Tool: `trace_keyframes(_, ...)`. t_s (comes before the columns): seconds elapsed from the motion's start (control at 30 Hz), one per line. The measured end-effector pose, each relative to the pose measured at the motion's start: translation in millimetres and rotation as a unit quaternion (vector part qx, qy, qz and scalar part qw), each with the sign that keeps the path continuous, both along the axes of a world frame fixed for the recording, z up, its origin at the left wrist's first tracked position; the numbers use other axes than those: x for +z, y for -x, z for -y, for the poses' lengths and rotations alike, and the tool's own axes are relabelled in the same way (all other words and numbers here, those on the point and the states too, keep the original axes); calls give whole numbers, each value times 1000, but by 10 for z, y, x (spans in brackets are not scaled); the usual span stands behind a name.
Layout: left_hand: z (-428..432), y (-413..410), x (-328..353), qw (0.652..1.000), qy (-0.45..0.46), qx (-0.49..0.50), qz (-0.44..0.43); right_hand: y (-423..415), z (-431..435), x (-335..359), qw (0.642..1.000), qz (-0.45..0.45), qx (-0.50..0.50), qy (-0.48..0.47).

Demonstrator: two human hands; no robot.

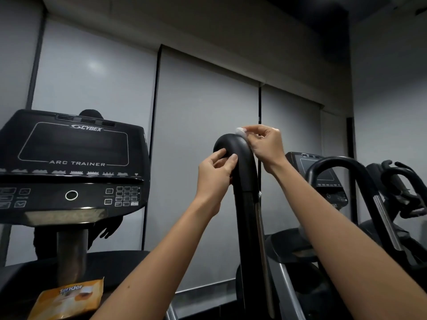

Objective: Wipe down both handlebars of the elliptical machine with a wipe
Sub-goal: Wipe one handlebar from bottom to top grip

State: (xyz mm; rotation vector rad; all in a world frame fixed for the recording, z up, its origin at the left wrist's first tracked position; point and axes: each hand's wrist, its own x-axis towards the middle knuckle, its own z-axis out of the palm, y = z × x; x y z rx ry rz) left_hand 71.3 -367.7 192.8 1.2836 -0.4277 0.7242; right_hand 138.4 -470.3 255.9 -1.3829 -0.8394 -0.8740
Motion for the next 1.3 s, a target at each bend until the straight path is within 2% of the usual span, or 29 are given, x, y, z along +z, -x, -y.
trace_keyframes(0.1,-27,-22,4,1000,-14,1,6,-212,-100,80,998,-66,21,9)
trace_keyframes(0.2,-33,-22,8,1000,-16,-3,6,-303,-137,80,986,-140,86,8)
trace_keyframes(0.3,-42,-13,11,1000,-20,1,4,-253,-66,75,978,-157,133,37)
trace_keyframes(0.4,-36,1,9,1000,-22,1,3,-87,48,80,984,-110,124,72)
trace_keyframes(0.6,-25,37,23,1000,-13,-3,-8,214,214,-66,991,55,-9,120)
trace_keyframes(0.73,-18,52,19,1000,-13,3,-15,381,296,-399,971,166,-87,152)
trace_keyframes(0.9,3,58,14,1000,-17,18,-17,477,373,-944,940,250,-158,169)
trace_keyframes(1.03,15,68,10,1000,-10,19,-18,479,308,-886,943,253,-165,141)
trace_keyframes(1.23,1,52,0,1000,-10,3,-6,356,61,-181,959,204,-158,119)
trace_keyframes(1.3,-10,46,-5,1000,-21,5,-3,254,-17,54,966,162,-154,131)
